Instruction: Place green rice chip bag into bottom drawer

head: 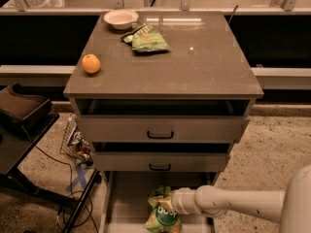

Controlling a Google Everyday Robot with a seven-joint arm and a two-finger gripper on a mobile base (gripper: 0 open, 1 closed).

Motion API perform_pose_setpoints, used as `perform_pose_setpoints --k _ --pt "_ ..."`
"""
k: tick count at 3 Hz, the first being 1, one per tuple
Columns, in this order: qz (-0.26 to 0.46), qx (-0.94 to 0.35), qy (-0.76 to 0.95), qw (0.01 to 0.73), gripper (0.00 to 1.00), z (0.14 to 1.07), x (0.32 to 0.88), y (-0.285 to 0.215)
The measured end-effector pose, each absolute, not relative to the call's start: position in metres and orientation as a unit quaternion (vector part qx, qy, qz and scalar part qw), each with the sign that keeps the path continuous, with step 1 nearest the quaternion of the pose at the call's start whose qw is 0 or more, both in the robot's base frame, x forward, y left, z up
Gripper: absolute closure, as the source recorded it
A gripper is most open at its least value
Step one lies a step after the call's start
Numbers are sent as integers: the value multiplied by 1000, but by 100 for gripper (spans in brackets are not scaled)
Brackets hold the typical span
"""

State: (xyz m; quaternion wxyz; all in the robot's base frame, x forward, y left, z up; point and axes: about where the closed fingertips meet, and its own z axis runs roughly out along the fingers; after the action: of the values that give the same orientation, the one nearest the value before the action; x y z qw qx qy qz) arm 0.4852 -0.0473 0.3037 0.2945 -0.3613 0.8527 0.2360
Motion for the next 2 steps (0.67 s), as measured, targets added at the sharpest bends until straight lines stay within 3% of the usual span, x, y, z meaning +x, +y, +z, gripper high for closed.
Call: perform_pose_setpoints --k 2 --pt "238 -368 851 288 55 298 483 -40"
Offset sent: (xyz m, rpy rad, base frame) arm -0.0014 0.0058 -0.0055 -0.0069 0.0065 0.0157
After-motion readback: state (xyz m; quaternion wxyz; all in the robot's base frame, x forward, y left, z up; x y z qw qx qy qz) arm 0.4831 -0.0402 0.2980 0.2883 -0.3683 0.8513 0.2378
